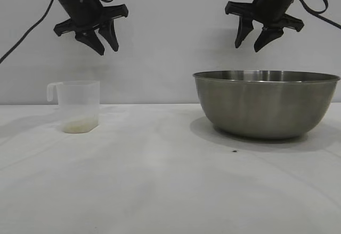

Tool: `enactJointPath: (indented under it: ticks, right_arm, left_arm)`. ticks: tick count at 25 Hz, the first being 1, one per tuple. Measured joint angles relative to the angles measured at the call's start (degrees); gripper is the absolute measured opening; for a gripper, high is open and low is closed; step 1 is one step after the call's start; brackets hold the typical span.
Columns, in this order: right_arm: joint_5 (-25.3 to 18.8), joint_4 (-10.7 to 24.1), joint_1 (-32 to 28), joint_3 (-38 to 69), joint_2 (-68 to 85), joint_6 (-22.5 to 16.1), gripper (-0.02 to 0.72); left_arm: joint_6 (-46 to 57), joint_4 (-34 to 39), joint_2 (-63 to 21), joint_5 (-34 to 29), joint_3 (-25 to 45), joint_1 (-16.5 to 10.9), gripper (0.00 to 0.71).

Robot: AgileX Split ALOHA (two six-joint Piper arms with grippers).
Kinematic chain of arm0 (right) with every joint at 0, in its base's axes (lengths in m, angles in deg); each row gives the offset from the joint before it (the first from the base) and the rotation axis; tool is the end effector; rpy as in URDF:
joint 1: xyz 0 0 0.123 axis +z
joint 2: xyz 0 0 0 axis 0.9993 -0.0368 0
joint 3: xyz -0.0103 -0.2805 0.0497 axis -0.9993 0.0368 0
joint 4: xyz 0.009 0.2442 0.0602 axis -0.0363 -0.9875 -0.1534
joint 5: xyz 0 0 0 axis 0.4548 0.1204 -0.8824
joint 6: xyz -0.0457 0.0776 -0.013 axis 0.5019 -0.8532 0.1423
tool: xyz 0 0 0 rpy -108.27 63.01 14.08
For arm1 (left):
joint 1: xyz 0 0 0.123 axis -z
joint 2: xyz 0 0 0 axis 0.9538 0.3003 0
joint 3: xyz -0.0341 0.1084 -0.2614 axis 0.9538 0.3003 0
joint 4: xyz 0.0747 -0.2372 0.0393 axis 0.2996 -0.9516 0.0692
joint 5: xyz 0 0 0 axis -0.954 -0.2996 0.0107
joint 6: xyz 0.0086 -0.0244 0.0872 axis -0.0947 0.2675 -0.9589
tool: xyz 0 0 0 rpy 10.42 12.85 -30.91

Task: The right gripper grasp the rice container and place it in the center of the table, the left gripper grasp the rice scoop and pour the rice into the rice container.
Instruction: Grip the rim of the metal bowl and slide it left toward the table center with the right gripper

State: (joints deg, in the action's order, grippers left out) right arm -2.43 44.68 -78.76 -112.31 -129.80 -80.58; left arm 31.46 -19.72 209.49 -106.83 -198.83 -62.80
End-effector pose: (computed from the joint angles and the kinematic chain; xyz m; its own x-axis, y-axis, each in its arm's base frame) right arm 0.5210 0.1022 0.2264 -0.7410 -0.0097 -0.6715 -0.2123 0.9520 0.2204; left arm 0.5340 -0.1109 0.2274 -0.6974 -0.0069 -0.7166 0.2318 0.9440 -0.2347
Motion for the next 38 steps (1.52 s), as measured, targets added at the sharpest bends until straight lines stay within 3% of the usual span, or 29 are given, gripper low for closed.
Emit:
enactJointPath:
  ticks: [11, 17, 22, 26, 33, 38]
  right_arm:
    - [-1.5, -0.2, 0.0, -0.1, 0.0, 0.0, 0.363]
    - [-12.0, 0.1, -0.7, -0.1, 0.4, -0.1, 0.363]
    - [-23.2, 6.4, -1.6, -0.2, 4.3, -1.4, 0.363]
    - [-29.3, 9.0, -1.8, -0.5, 7.4, -1.6, 0.363]
    - [-31.9, 12.1, -1.8, 0.3, 8.6, -1.9, 0.363]
    - [-31.9, 13.2, -1.8, 8.3, 9.0, -1.9, 0.363]
  left_arm:
    - [0.0, 0.0, 0.0, 0.0, 0.0, 0.0, 0.234]
    - [0.0, 0.0, 0.0, -0.3, 0.0, 0.0, 0.234]
    - [0.0, 0.0, 0.0, -0.4, 0.0, 0.0, 0.234]
    - [0.1, 0.0, 0.0, -0.4, 0.0, 0.0, 0.234]
    - [0.2, 0.0, 0.0, -1.5, 0.0, 0.0, 0.234]
    - [0.3, 0.0, 0.0, -1.6, 0.0, 0.0, 0.234]
